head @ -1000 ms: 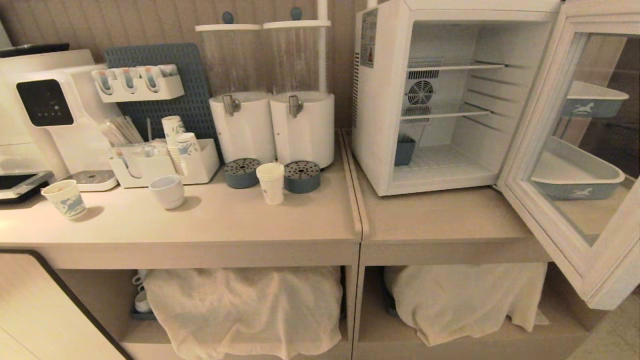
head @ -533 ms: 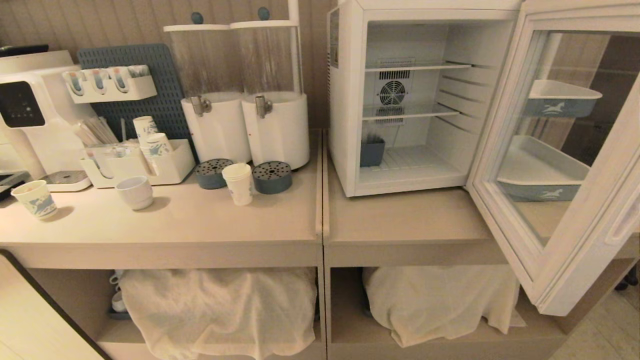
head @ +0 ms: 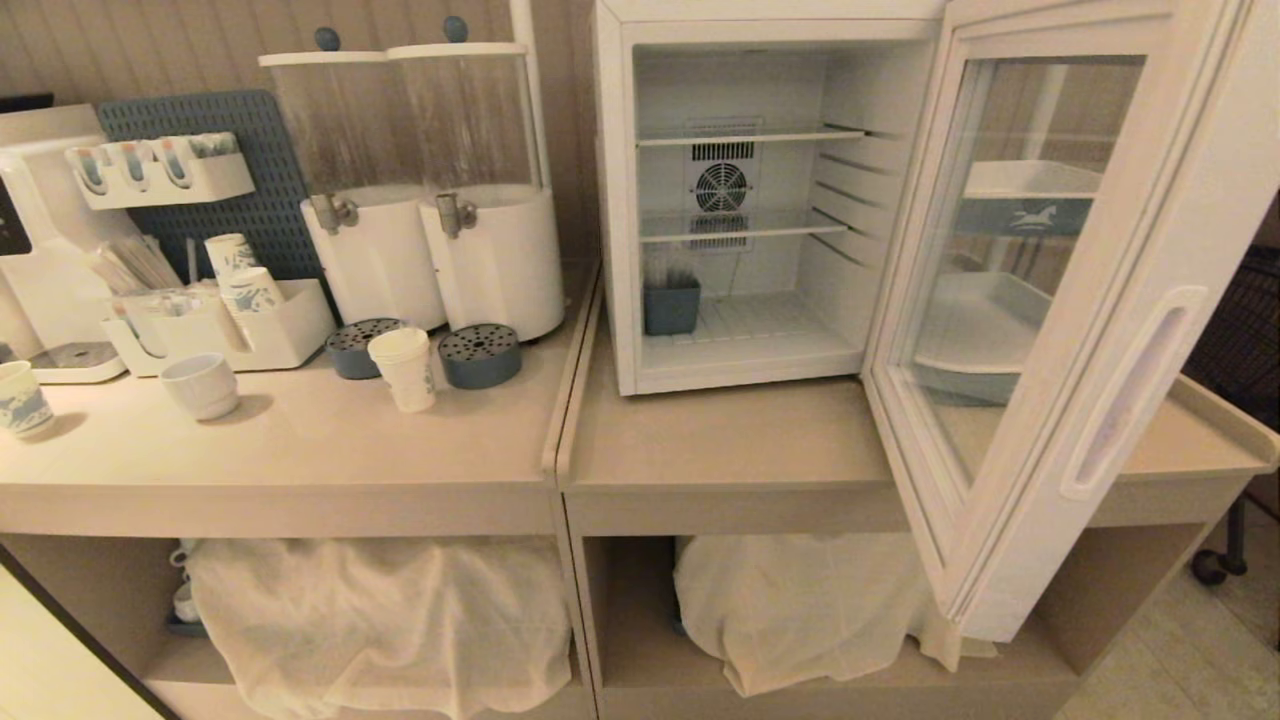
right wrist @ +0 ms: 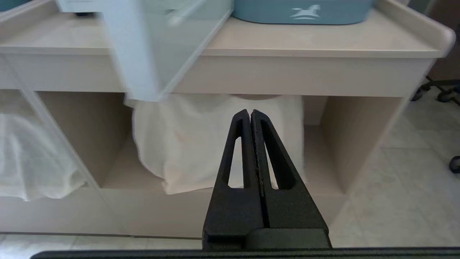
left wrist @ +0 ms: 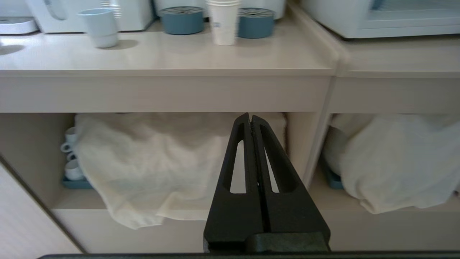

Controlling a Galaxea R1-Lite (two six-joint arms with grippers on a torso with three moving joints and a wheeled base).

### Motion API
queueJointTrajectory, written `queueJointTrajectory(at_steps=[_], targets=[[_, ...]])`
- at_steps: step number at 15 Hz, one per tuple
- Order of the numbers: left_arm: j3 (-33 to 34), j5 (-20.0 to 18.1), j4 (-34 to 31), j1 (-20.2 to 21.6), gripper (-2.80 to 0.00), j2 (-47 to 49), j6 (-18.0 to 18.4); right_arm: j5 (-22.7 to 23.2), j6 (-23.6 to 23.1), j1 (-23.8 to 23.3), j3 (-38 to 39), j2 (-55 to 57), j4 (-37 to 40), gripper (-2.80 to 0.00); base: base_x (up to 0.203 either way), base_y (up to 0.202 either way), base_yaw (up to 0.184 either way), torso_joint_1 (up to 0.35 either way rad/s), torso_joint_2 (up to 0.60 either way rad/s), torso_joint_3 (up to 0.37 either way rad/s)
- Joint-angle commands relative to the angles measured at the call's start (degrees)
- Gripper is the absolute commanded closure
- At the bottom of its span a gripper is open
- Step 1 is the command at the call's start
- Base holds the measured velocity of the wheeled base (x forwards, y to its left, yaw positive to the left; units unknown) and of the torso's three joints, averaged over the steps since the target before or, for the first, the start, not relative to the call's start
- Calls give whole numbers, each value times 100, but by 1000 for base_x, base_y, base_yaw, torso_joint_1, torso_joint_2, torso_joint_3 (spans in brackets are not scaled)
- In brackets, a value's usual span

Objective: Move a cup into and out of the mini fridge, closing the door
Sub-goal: Close the freezer door

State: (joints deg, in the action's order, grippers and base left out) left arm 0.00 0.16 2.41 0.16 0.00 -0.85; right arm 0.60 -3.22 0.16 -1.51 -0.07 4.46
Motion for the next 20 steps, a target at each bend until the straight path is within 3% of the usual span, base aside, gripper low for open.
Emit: queueJointTrajectory(at_steps=[1,5,20], targets=[[114,2,5,2,0,0,-3,2,-3,2,2,7,2,0,0,-188,0,3,1,2],[114,2,5,2,0,0,-20,8,-3,2,2,7,11,0,0,-143,2,0,4,5],[114,2,5,2,0,0,-12,-24,43,2,-35,7,31,0,0,0,0,0,0,0]])
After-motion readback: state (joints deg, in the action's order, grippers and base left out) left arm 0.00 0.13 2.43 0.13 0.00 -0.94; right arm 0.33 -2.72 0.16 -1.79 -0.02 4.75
